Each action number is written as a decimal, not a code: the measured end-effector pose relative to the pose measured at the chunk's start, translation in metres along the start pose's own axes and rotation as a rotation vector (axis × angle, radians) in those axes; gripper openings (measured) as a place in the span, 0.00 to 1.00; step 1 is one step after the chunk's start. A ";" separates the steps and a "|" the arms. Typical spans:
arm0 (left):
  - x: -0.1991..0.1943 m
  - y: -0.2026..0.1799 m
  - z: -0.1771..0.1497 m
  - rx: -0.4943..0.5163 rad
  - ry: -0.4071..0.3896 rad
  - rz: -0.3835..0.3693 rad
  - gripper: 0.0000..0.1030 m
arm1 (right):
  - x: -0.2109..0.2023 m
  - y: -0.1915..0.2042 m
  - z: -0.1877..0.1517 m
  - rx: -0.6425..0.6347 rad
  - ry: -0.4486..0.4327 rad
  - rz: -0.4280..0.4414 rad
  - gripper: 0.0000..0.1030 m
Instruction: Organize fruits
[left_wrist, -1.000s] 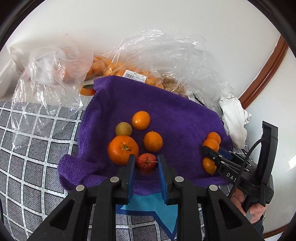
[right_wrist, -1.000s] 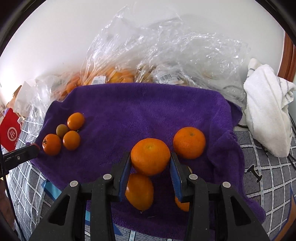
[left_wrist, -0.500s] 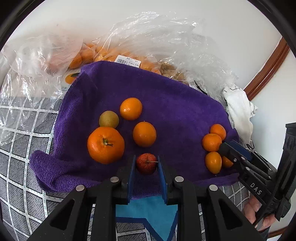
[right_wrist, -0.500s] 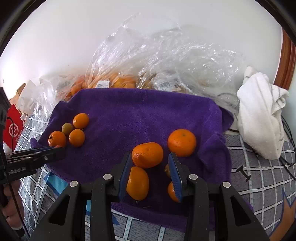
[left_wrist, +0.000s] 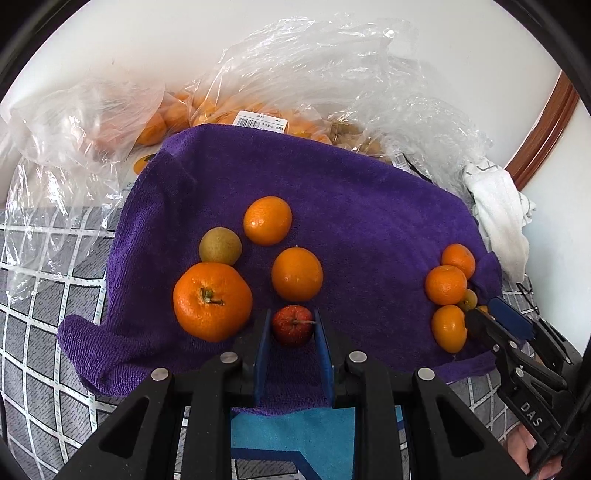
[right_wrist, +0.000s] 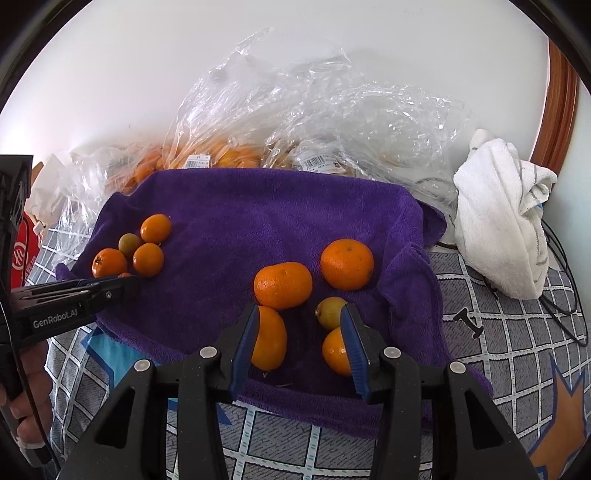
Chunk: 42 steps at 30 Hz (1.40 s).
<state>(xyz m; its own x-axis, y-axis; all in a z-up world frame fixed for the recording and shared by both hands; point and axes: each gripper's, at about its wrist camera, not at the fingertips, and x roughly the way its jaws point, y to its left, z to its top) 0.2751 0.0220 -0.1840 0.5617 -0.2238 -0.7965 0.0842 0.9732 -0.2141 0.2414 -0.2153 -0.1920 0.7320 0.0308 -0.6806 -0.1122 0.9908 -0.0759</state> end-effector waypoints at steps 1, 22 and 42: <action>0.001 -0.002 0.000 0.005 -0.001 0.010 0.22 | -0.001 0.001 -0.001 -0.002 0.000 -0.001 0.45; -0.106 -0.026 -0.043 0.084 -0.109 0.018 0.49 | -0.095 -0.006 -0.014 0.064 -0.017 -0.045 0.45; -0.251 -0.066 -0.125 0.162 -0.330 0.108 0.81 | -0.244 -0.025 -0.078 0.189 -0.158 -0.042 0.93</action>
<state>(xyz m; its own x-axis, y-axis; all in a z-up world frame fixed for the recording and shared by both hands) 0.0255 0.0068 -0.0411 0.8072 -0.1164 -0.5787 0.1245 0.9919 -0.0259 0.0128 -0.2577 -0.0809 0.8310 -0.0057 -0.5562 0.0373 0.9983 0.0455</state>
